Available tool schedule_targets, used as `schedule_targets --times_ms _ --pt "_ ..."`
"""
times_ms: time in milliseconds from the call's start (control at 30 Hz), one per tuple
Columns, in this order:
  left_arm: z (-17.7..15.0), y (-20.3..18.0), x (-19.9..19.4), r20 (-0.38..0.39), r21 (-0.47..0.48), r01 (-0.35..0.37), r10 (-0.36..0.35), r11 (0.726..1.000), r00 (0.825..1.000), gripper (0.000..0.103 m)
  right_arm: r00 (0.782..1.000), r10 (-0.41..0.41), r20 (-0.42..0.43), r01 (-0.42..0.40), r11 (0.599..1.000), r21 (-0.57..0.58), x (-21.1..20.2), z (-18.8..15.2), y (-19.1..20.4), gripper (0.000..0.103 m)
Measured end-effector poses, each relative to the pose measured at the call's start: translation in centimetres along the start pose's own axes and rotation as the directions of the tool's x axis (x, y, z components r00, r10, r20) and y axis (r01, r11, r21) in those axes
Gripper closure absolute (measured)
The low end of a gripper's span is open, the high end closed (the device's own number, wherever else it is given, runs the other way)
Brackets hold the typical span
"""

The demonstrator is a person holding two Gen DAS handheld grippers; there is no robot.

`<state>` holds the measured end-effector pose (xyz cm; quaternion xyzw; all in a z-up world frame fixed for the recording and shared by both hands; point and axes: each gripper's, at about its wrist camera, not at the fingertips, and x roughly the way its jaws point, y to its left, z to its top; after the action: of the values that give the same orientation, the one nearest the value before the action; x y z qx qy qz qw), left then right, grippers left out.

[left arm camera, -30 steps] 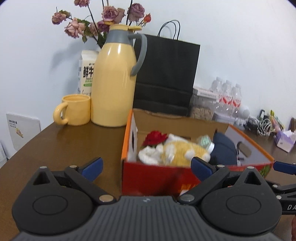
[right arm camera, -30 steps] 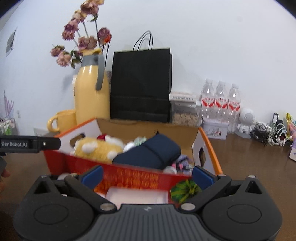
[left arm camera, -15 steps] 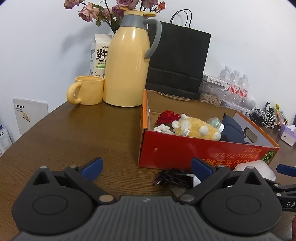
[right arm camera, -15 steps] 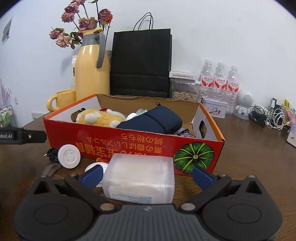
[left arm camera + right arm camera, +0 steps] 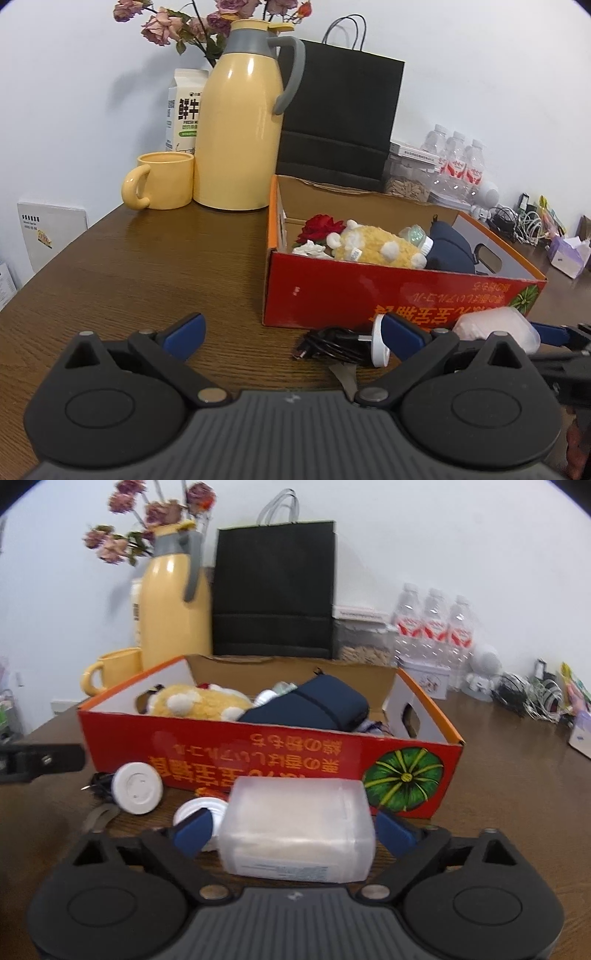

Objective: Organize objects
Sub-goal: 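Grasp the translucent white box with the right gripper while the left grasps a white cap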

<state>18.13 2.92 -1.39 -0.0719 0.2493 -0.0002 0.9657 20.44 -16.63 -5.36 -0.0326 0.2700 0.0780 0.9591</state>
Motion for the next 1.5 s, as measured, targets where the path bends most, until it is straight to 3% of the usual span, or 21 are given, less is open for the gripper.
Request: schedule_targets --times_ms 133,667,933,1033,1200,1433,1500 --pt "-0.2 -0.3 0.0 -0.003 0.017 0.013 -0.012 1.000 1.000 0.000 1.000 -0.005 -0.015 0.006 0.999 0.051 0.6 0.2 -0.5 0.021" --pt "-0.6 -0.8 -0.1 0.007 0.042 0.047 -0.048 0.998 0.999 0.000 0.999 0.016 -0.027 -0.014 0.998 0.061 1.0 0.2 -0.6 0.022" --pt "-0.8 -2.8 -1.0 0.097 0.142 0.101 -0.115 0.985 0.989 0.000 0.996 0.010 0.085 -0.011 1.000 0.015 -0.9 -0.1 0.1 0.022" --pt "-0.8 -3.9 -0.9 0.112 0.175 0.111 -0.131 0.978 0.985 0.009 0.993 0.005 0.115 -0.005 1.000 -0.002 -1.5 -0.2 0.2 0.022" --pt "-0.5 -5.3 0.3 0.078 0.189 0.132 -0.149 0.973 0.986 0.036 0.990 0.000 0.143 -0.002 1.000 0.009 -2.4 -0.2 -0.4 0.022" --pt "-0.4 -6.0 2.4 0.017 0.174 0.085 -0.090 0.981 0.996 0.051 0.986 0.005 0.169 -0.013 0.999 0.046 -3.3 -0.3 -1.7 0.022" --pt "-0.3 -5.8 2.6 0.005 0.154 0.085 -0.087 0.984 0.996 0.068 0.985 0.017 0.174 -0.024 0.999 0.041 -3.4 -0.3 -1.6 0.022"
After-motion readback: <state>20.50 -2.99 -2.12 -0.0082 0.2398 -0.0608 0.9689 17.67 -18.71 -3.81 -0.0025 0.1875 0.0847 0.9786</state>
